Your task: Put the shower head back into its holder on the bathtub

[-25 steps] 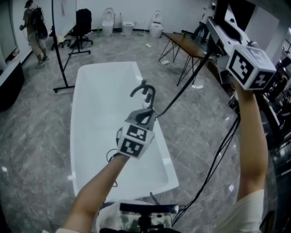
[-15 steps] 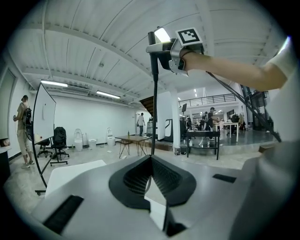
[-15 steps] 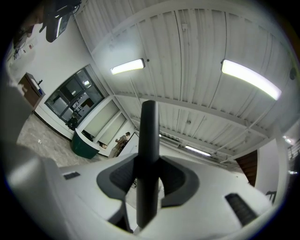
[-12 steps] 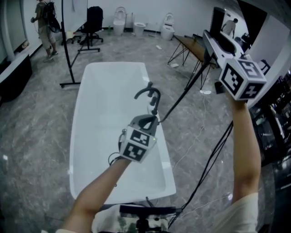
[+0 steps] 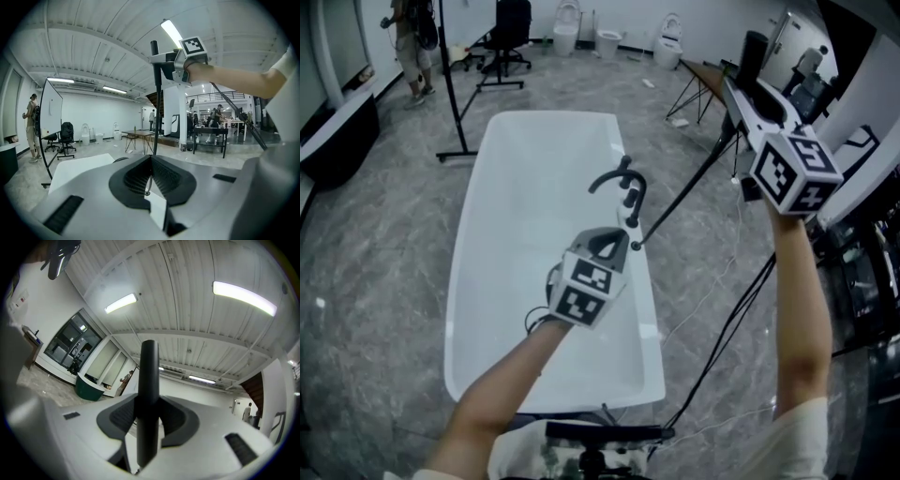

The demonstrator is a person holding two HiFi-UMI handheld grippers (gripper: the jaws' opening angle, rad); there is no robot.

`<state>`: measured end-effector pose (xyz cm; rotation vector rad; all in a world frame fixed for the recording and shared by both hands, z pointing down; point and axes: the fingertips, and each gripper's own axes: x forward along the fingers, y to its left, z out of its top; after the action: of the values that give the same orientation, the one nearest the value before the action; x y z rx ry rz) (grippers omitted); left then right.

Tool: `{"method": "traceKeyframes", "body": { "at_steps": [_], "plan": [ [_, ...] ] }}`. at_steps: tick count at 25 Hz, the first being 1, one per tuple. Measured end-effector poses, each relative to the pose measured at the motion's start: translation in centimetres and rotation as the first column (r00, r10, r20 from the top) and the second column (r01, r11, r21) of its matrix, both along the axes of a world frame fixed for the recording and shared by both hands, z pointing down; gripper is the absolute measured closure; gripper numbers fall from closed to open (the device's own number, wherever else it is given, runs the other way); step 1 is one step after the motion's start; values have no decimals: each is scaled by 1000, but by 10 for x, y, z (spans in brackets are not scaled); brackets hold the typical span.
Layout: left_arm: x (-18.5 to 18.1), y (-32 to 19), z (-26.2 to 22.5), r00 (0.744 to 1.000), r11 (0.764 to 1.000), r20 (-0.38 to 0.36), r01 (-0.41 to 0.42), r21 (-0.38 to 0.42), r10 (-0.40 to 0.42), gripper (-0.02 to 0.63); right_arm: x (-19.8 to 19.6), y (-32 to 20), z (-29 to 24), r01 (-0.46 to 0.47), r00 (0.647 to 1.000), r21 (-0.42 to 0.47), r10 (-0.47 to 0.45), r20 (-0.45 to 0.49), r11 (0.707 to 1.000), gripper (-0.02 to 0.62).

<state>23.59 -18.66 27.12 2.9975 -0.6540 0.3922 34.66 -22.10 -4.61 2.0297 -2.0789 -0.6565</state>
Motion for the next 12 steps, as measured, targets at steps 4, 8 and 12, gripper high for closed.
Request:
{"method": "traceKeyframes", "body": {
  "at_steps": [4,8,12],
  "plan": [
    [7,-9,5,1000,1000,0,12,-13,-12,598,15,-14,25,-3,1000,-27,3,29,1000,445],
    [9,-15,10,1000,999,1,23,-22,-23,598,24,-26,52,-8,999,-60,11,49,998,445],
    [11,-19,19,999,999,13,47,-26,-47,598,31,-35,84,-2,999,-99,7,45,995,445]
  ]
}}
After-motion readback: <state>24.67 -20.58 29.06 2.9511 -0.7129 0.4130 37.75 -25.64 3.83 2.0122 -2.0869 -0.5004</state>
